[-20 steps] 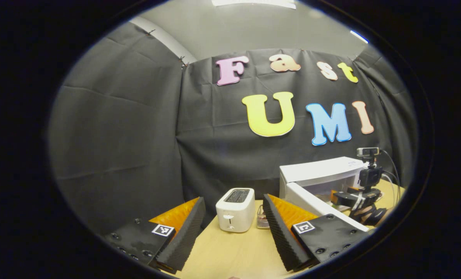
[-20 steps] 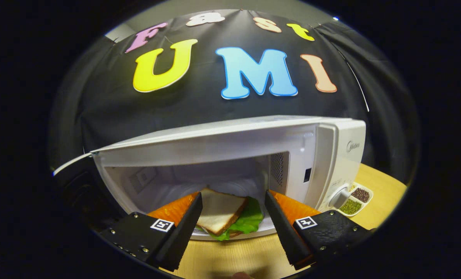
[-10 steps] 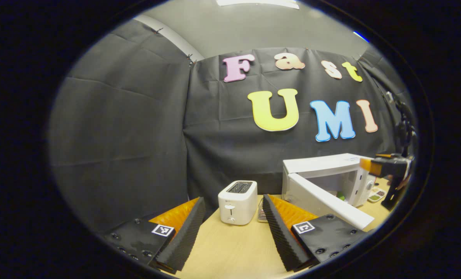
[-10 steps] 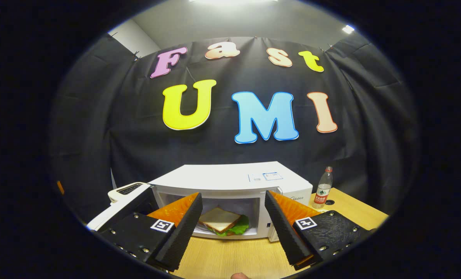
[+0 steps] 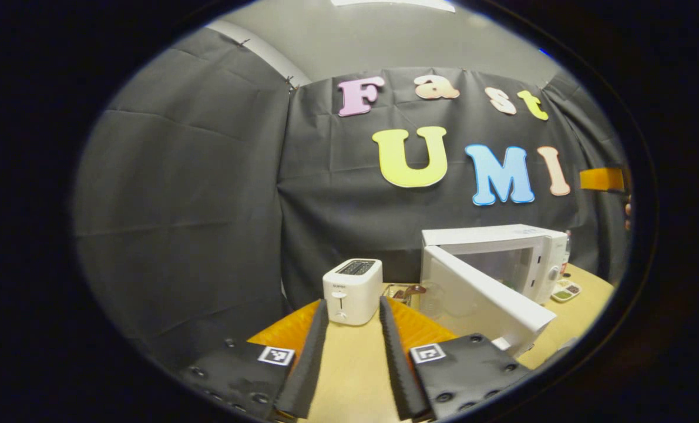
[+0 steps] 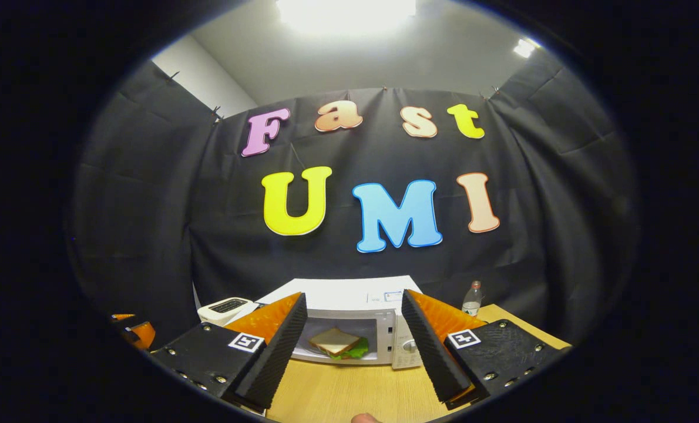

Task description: Open the microwave oven with the left hand, put the food in, and close the microwave oven.

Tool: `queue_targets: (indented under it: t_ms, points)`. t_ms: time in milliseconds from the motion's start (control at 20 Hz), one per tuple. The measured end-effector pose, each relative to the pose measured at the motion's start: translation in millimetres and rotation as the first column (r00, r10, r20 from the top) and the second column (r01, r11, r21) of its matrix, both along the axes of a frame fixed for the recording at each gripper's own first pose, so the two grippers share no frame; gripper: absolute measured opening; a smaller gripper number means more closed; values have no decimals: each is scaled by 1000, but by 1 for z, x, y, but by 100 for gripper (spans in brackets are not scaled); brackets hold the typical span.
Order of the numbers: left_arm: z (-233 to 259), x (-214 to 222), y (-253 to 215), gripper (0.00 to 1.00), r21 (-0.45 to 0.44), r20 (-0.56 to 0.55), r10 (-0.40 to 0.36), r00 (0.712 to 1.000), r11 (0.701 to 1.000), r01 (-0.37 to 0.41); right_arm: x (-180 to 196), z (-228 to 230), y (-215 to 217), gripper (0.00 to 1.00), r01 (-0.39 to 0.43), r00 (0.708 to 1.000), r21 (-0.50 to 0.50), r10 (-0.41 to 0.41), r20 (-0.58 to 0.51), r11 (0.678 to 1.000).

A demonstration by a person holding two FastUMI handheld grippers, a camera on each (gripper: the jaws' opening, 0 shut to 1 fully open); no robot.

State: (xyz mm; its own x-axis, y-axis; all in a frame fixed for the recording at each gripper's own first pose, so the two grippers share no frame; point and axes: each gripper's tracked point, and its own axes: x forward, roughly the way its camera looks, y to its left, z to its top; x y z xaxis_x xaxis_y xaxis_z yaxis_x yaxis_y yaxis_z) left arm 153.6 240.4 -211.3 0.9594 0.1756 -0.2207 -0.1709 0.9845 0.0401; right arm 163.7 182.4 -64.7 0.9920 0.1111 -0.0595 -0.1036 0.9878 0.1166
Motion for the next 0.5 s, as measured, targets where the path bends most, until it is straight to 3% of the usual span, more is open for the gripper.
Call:
queue_targets:
  t_ms: [150, 200, 250, 500]
  points:
    - [-13, -10, -9, 21, -10, -38, 14, 999, 1000, -14, -14, 7, -13, 98, -1, 1000, 14, 1, 11, 1000]
    - [-18, -11, -17, 18, -24, -50, -3, 999, 1000, 2, -18, 7, -18, 98, -2, 1000, 16, 2, 9, 1000]
    - [-24, -15, -22, 8, -35, -71, -11, 997, 999, 9, -22, 8, -23, 98, -2, 1000, 17, 2, 10, 1000]
    - [-41, -22, -62, 11, -45, -114, -68, 991, 997, 63, -44, 10, -53, 98, 5, 1000, 24, -5, 2, 1000]
